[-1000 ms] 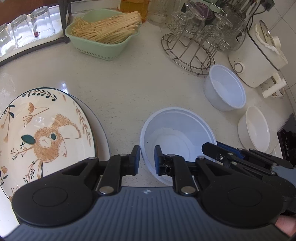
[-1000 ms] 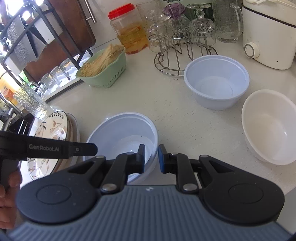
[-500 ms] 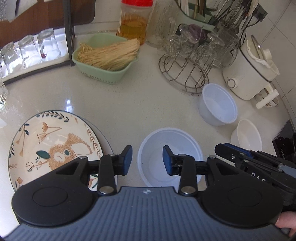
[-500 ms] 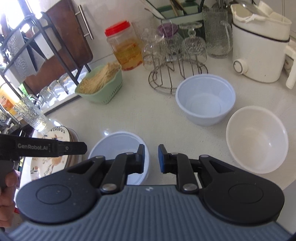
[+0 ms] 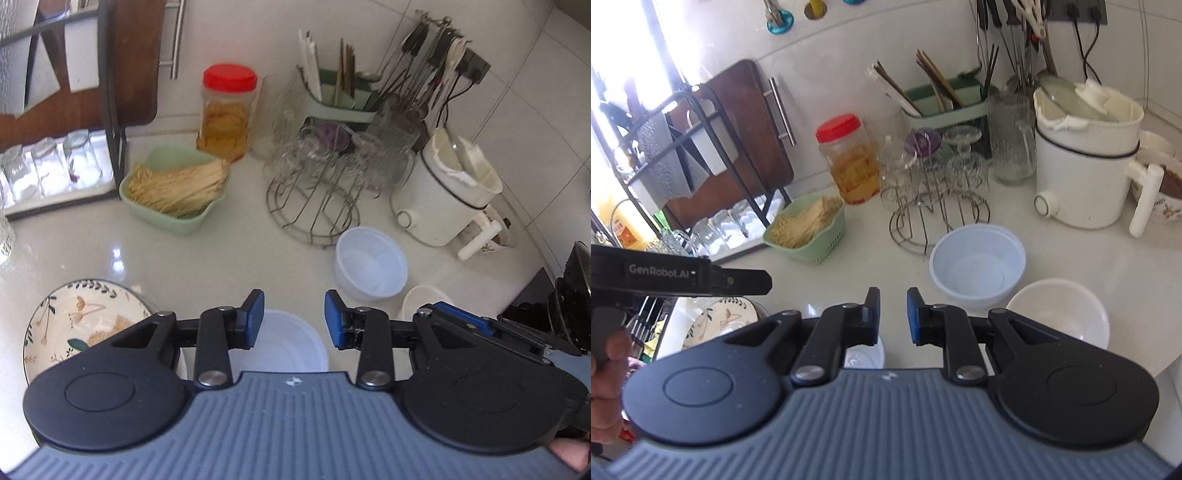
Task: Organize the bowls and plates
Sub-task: 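Lift the blue-tinted bowl with both grippers toward the plate stack, then lower the blue-tinted bowl onto the counter and open both grippers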
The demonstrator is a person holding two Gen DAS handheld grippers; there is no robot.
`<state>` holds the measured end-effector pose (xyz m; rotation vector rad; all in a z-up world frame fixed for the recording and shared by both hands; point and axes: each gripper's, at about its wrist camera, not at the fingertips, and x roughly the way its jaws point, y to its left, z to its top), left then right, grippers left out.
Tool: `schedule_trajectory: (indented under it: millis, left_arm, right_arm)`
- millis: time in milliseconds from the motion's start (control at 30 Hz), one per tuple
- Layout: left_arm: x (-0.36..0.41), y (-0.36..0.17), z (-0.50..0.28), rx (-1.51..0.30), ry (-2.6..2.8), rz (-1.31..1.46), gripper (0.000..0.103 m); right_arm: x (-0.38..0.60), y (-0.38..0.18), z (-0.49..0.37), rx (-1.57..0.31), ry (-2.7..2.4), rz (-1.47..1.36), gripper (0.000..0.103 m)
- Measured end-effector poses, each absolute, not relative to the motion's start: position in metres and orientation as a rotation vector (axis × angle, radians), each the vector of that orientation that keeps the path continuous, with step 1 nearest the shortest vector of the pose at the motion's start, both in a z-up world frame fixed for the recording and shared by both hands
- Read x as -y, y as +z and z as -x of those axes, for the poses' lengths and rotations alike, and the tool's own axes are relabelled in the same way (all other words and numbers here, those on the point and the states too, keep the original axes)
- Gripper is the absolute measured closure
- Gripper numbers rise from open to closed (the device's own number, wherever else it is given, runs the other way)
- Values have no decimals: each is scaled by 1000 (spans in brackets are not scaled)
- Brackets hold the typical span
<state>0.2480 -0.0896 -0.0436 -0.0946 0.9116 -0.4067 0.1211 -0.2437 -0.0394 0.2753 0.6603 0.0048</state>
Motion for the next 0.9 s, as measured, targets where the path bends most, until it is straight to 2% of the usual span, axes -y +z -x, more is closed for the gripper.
schedule_trajectory:
  millis: [333, 900]
  left_arm:
    - [127, -35, -222, -860, -403, 80, 62]
    - [154, -59, -200, -914, -430, 57, 62]
  right_arm:
    - [275, -28, -93, -615, 2, -258, 83]
    - [298, -42, -60, -643, -46, -276, 83]
